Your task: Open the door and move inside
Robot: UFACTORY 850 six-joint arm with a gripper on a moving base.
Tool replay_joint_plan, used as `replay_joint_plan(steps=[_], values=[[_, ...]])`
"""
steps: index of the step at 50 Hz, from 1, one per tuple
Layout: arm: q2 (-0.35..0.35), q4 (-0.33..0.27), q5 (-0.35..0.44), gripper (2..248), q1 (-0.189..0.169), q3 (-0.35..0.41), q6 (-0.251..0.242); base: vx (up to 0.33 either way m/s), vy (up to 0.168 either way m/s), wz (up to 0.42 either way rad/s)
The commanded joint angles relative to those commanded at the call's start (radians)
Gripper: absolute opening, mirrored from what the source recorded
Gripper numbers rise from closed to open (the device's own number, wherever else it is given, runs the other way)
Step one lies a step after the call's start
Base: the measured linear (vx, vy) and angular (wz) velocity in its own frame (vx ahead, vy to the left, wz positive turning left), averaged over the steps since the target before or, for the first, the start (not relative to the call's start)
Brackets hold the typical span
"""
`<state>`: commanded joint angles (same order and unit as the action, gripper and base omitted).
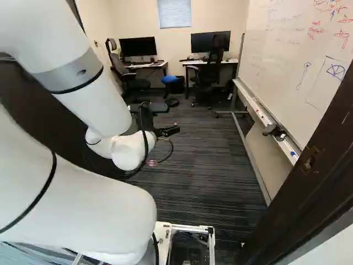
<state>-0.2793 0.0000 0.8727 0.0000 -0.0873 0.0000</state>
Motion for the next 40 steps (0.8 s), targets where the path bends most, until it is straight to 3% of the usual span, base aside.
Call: replay_joint_plan(steps=[40], values=[[0.000,0.000,0.000,247,0.000,0.000,0.000,0.118,-0.015,-0.010]])
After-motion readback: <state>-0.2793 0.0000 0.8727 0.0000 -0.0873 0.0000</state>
